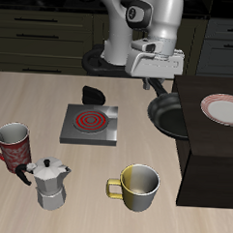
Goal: Place the frying pan on the top layer of the shelf
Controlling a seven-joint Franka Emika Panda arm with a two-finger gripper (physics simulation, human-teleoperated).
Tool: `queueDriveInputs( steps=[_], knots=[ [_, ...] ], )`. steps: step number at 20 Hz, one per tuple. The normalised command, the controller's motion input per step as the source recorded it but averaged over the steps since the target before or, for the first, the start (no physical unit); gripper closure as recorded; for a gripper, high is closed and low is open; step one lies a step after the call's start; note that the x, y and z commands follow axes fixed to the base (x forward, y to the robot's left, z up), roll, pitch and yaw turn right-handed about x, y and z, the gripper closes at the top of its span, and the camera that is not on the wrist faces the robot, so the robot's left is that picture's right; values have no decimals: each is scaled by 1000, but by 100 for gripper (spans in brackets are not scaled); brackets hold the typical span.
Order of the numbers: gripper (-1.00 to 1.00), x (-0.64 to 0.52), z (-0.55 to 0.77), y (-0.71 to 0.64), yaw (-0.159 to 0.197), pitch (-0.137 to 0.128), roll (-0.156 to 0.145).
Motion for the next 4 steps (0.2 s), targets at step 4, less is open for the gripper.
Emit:
queueDriveInputs(
  steps=[4],
  knots=[
    [100,-83,274,296,-60,-66,50]
  ],
)
